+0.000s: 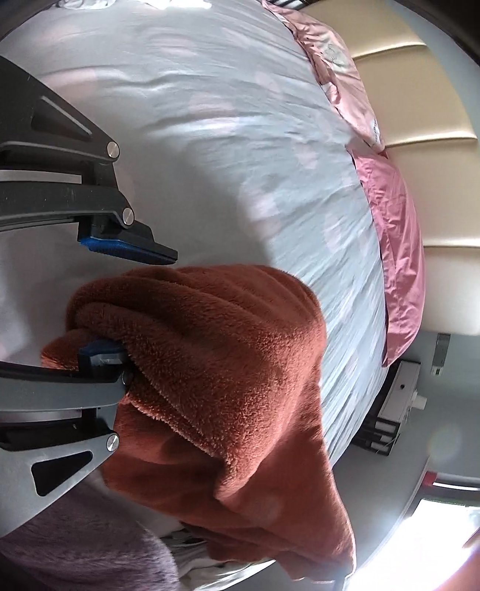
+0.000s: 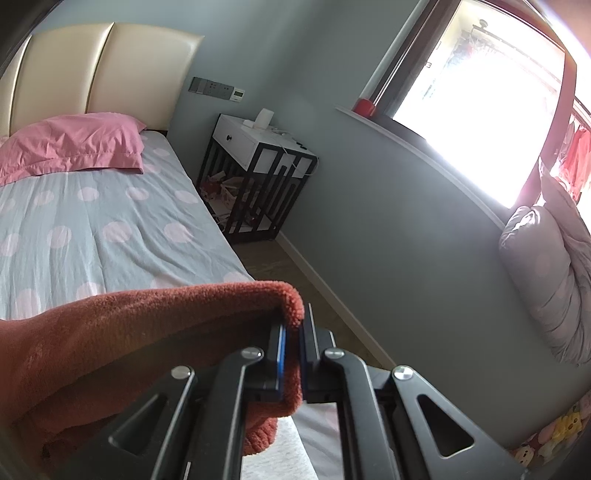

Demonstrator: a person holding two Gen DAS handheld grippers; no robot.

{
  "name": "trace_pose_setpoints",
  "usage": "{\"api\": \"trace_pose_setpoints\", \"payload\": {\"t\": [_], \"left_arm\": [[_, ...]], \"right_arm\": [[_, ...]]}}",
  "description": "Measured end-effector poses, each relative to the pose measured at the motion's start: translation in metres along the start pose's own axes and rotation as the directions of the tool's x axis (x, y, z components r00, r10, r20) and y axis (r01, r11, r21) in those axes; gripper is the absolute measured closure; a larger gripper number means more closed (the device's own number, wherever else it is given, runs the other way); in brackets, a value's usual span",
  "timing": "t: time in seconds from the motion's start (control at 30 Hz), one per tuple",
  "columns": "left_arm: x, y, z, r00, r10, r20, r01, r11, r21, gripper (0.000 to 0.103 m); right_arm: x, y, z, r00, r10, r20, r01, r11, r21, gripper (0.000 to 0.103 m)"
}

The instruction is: Fold clothes

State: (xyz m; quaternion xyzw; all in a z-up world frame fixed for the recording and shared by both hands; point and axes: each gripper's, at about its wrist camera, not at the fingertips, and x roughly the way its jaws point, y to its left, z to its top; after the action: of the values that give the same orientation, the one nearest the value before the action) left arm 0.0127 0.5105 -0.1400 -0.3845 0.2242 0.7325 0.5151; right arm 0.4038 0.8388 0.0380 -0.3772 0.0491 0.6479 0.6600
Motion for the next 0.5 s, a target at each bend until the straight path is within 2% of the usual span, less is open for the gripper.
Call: {"api": "trace_pose_setpoints", "payload": {"t": [0.03,0.07,0.17,0.27,0.4,0.5], "left_arm": [[-0.002,0.0,0.003,1.0,0.004,0.006,-0.004,1.0,-0.007,0.087],[-0.008,0.001,0.005,1.0,0.018,0.021,-0.018,1.0,-0.007,0.091],[-0.033,0.017,0.02,0.996,0.041,0.077,-0.038,0.998,-0.04,0.093],[-0.066,0.039,0.037,0.986,0.077,0.146,-0.064,0.994,-0.093,0.093],[-0.134,0.075,0.046,0.953,0.157,0.259,-0.113,0.978,-0.178,0.094],[-0.199,0.105,0.044,0.914,0.219,0.341,-0.141,0.961,-0.238,0.094]], "right_arm": [[-0.002,-0.001,0.0,1.0,0.003,0.003,-0.003,1.0,0.002,0.098],[-0.005,-0.002,0.001,1.0,0.006,0.006,-0.006,1.0,0.004,0.098],[-0.021,-0.004,0.006,0.999,0.016,0.043,-0.017,1.0,0.006,0.098],[-0.054,-0.004,0.021,0.991,0.051,0.121,-0.053,0.999,0.009,0.098],[-0.103,-0.003,0.042,0.968,0.105,0.228,-0.109,0.994,0.008,0.098],[-0.149,-0.005,0.055,0.935,0.153,0.319,-0.163,0.987,0.007,0.098]]}}
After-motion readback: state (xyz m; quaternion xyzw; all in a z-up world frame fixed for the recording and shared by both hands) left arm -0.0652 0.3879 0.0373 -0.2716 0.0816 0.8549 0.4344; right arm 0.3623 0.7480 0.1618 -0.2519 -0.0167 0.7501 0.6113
